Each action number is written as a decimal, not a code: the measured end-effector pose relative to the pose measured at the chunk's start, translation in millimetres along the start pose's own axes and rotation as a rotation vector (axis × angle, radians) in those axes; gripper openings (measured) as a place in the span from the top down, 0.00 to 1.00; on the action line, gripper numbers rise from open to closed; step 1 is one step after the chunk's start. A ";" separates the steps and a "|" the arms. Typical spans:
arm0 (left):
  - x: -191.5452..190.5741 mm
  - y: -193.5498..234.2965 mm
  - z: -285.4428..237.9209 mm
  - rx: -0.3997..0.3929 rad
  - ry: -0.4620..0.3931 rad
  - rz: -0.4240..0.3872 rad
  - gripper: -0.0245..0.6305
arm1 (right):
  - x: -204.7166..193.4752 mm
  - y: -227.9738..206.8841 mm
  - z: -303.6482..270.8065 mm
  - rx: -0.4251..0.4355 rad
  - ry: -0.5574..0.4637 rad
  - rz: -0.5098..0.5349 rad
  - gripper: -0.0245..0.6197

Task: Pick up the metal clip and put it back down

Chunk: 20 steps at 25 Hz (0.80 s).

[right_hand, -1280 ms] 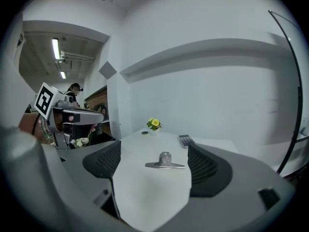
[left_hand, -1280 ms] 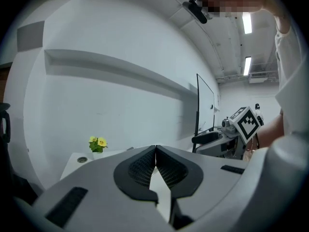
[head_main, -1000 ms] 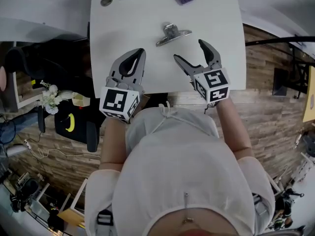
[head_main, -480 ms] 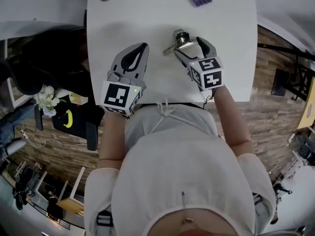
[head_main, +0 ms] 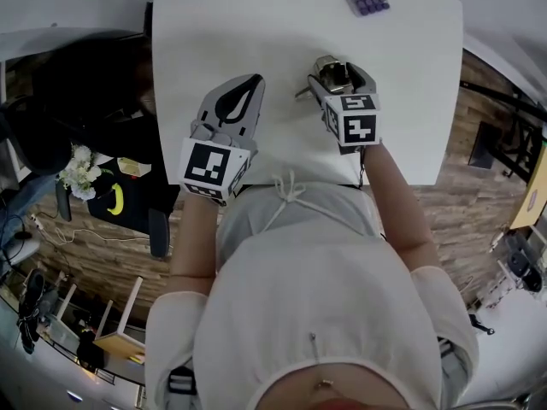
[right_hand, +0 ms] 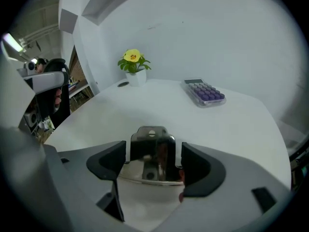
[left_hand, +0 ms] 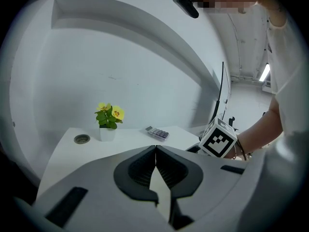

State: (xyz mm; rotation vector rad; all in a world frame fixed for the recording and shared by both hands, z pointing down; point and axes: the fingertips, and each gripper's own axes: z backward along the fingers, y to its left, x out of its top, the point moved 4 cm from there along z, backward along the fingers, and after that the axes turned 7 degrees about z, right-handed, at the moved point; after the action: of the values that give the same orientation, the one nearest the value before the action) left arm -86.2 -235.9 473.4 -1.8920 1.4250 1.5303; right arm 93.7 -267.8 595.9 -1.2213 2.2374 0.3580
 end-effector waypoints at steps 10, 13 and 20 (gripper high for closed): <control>2.4 0.7 4.6 0.009 -0.013 0.007 0.93 | -0.4 1.2 0.0 -0.029 0.057 -0.026 0.51; 6.8 -0.1 8.1 0.017 -0.022 -0.001 0.93 | 2.1 1.5 5.1 -0.021 0.036 -0.042 0.51; 24.5 -21.5 19.5 0.027 -0.058 -0.035 0.93 | 25.8 -9.1 47.2 -0.047 -0.122 0.001 0.51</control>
State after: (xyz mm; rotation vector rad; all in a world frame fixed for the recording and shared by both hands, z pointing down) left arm -80.8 -223.7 437.9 -1.8320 1.3736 1.5289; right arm 106.6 -267.9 542.9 -1.1898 2.1365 0.4748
